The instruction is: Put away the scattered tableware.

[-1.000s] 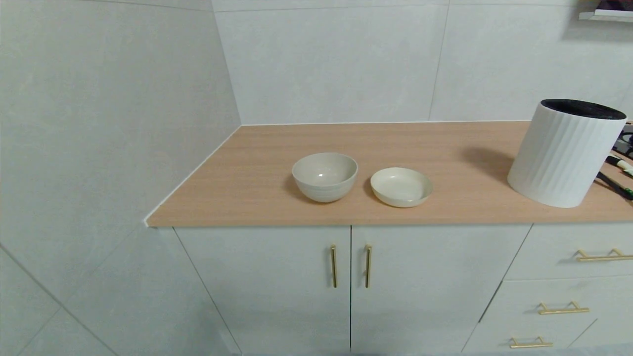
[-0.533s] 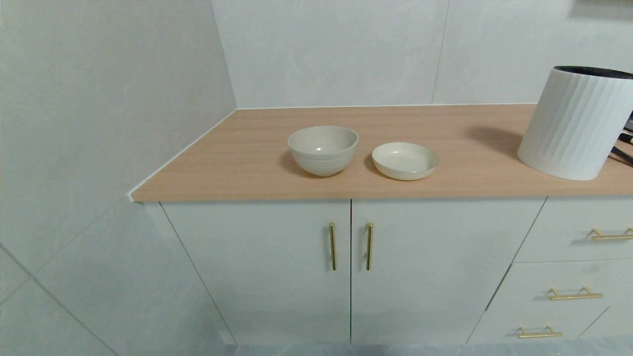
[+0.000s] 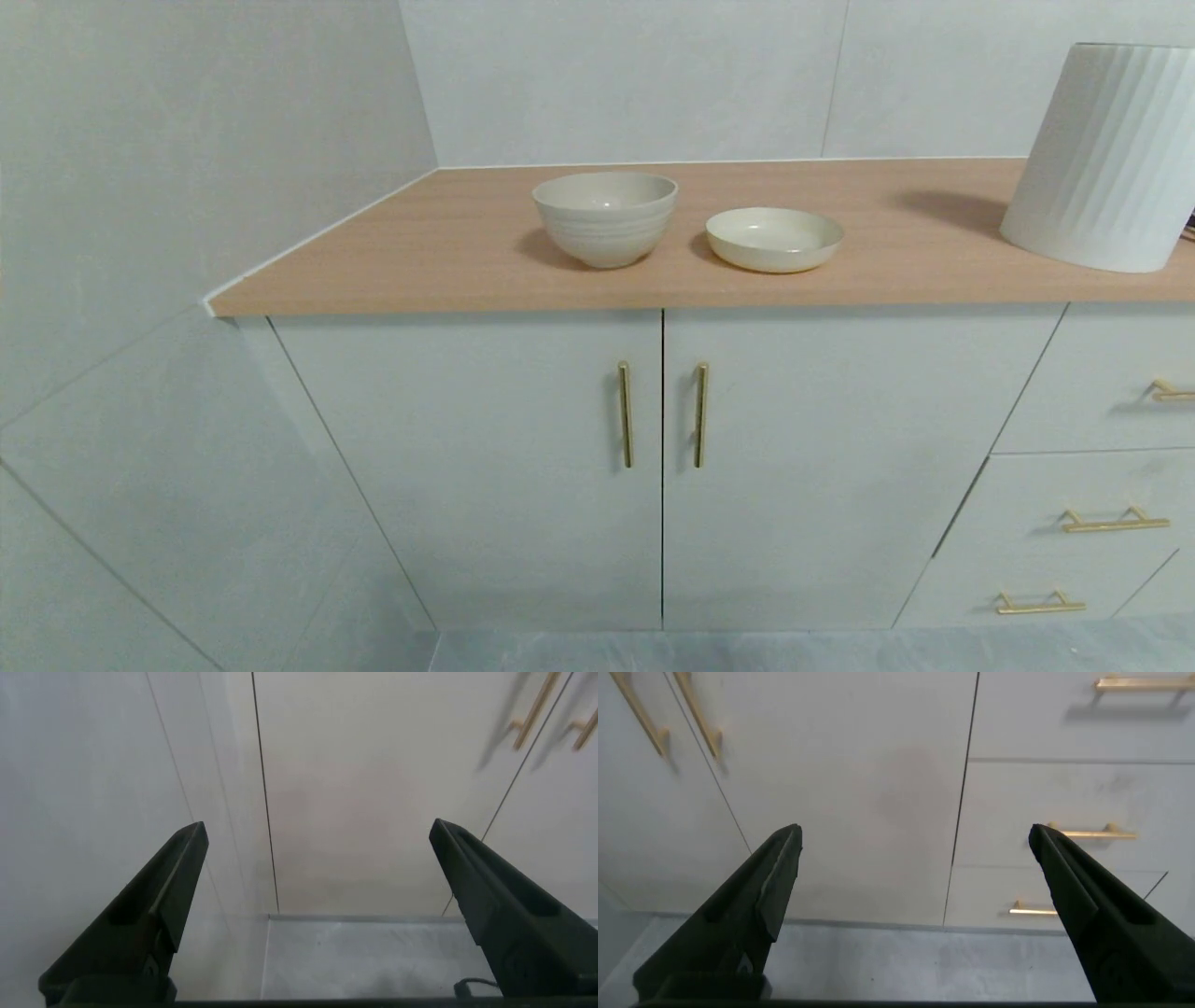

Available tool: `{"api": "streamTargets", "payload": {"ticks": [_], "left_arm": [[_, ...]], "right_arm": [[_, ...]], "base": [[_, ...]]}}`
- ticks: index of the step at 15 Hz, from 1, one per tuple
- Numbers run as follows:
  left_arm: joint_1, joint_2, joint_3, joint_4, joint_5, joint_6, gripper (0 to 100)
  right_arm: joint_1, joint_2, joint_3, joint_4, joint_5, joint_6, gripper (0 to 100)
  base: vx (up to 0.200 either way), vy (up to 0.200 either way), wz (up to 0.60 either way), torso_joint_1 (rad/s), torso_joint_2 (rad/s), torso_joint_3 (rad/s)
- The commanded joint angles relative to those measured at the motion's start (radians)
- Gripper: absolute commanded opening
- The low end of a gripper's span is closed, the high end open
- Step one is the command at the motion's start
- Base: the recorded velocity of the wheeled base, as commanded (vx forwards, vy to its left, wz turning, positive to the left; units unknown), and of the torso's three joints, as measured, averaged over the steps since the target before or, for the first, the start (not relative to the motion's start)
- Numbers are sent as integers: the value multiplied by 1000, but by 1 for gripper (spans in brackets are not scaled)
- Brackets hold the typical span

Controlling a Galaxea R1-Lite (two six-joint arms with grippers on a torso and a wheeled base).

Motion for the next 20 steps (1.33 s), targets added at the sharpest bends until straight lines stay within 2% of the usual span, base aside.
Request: {"api": "streamTargets", "payload": {"ticks": [1, 5, 18, 19, 20], "left_arm": [[0, 2, 0, -1, 0, 0, 100], [0, 2, 0, -1, 0, 0, 100], [0, 2, 0, -1, 0, 0, 100], [0, 2, 0, -1, 0, 0, 100], [0, 2, 0, 1, 0, 1, 100]], "right_arm": [[1, 2, -1, 0, 0, 0, 100], [0, 2, 0, 0, 0, 0, 100], [0, 0, -3, -5, -14, 1, 100], [1, 0, -15, -23, -4, 9, 100], [7, 17, -92, -64, 29, 57, 100]], "base": [[0, 0, 0, -110, 452, 334], [0, 0, 0, -32, 151, 102], [0, 0, 0, 0, 0, 0], [0, 0, 0, 0, 0, 0], [0, 0, 0, 0, 0, 0]]}}
